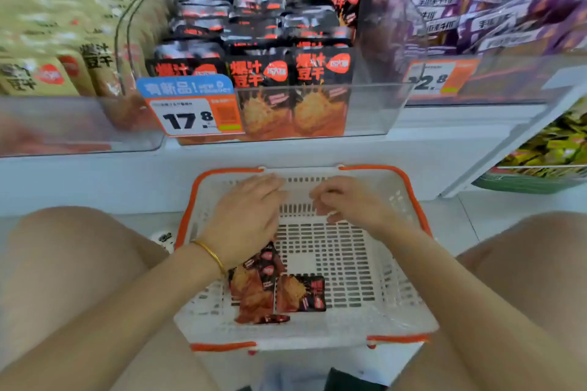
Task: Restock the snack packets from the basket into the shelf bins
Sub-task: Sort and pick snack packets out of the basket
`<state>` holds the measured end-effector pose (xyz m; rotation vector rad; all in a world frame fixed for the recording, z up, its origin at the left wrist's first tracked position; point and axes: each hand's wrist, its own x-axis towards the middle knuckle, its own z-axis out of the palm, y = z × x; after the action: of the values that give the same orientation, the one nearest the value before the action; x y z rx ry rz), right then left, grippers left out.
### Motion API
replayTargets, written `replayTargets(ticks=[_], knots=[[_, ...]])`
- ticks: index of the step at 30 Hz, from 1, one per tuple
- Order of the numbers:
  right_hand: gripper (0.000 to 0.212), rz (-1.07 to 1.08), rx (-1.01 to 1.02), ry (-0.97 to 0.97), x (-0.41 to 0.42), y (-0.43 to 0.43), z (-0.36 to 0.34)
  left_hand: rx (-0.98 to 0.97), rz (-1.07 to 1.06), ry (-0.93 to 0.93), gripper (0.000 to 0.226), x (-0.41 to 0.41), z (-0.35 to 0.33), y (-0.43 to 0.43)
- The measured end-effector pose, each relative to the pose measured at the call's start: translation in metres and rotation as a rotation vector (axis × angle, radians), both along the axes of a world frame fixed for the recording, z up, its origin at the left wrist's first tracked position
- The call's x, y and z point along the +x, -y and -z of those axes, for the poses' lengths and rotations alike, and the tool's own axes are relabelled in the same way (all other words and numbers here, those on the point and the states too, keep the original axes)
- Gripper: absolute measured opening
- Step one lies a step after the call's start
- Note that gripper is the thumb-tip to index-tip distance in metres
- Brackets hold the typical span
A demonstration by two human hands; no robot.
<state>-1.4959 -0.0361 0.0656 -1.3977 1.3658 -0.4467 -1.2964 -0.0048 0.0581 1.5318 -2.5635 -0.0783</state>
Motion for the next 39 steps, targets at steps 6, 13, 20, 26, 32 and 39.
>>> replayTargets(ticks=[6, 13, 20, 26, 32, 39], knots=[[0.034, -0.417, 0.171, -0.488, 0.037, 0.021, 0.152, 0.546, -0.184, 0.327, 0.029, 0.034, 0.057, 0.025], [0.043, -0.925, -0.027, -0.848, 0.112, 0.025, 0.24, 0.709, -0.245, 0.485, 0.033, 0.04, 0.073, 0.031], [0.064, -0.936, -0.078, -0.972, 0.135, 0.022, 0.26, 0.75, -0.294, 0.443, 0.032, 0.043, 0.078, 0.032], [0.038, -0.55, 0.141, -0.367, 0.097, 0.04, 0.204, 0.788, -0.325, 0.3, 0.03, 0.04, 0.085, 0.038], [0.026, -0.165, 0.544, 0.249, 0.001, 0.048, 0.107, 0.767, -0.533, -0.059, 0.059, 0.031, 0.062, 0.043], [0.014, -0.194, 0.301, 0.197, -0.045, 0.02, 0.011, 0.627, -0.394, -0.511, 0.019, -0.013, -0.018, 0.026]])
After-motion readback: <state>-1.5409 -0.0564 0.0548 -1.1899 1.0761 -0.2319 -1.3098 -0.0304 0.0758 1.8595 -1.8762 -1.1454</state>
